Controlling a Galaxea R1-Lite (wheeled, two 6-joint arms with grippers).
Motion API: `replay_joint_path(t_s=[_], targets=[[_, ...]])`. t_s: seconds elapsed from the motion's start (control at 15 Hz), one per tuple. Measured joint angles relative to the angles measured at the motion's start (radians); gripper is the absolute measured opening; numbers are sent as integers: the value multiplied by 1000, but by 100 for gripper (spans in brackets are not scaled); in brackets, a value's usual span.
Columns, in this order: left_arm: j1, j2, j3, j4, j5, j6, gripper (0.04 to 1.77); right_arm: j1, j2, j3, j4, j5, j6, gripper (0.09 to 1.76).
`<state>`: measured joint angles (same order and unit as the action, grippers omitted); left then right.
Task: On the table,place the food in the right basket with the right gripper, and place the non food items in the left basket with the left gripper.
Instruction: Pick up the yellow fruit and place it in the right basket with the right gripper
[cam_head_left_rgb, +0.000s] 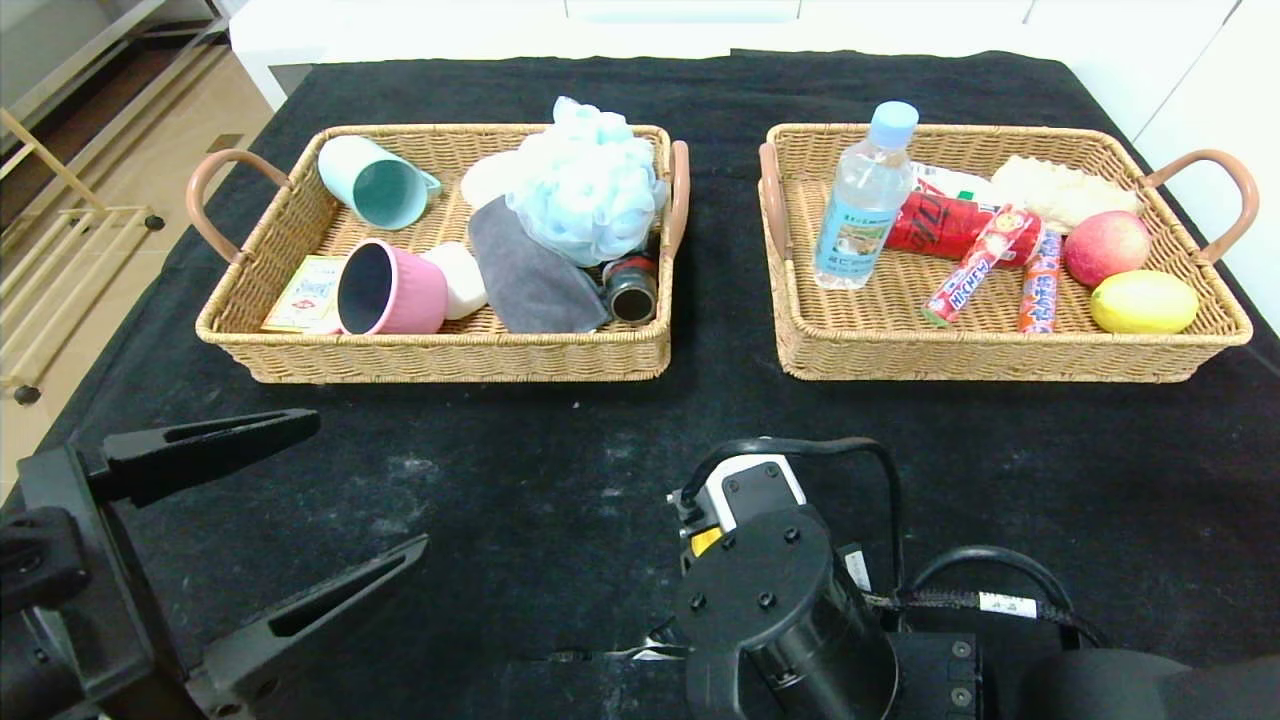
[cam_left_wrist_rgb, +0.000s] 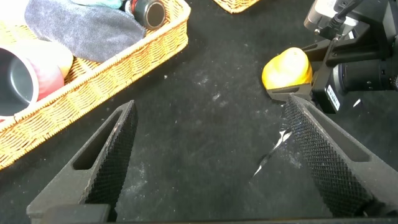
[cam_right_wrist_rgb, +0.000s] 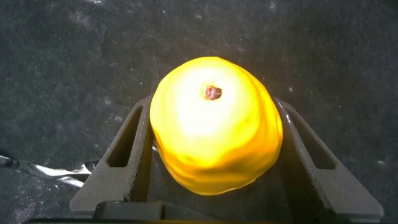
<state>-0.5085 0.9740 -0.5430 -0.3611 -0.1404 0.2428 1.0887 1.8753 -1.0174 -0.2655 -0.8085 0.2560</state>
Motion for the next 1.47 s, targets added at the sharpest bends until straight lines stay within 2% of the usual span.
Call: replay_joint_path(t_s=[1.47], targets=[[-2, 0, 6, 3, -2, 20, 172, 13, -34, 0, 4, -2, -12, 120]])
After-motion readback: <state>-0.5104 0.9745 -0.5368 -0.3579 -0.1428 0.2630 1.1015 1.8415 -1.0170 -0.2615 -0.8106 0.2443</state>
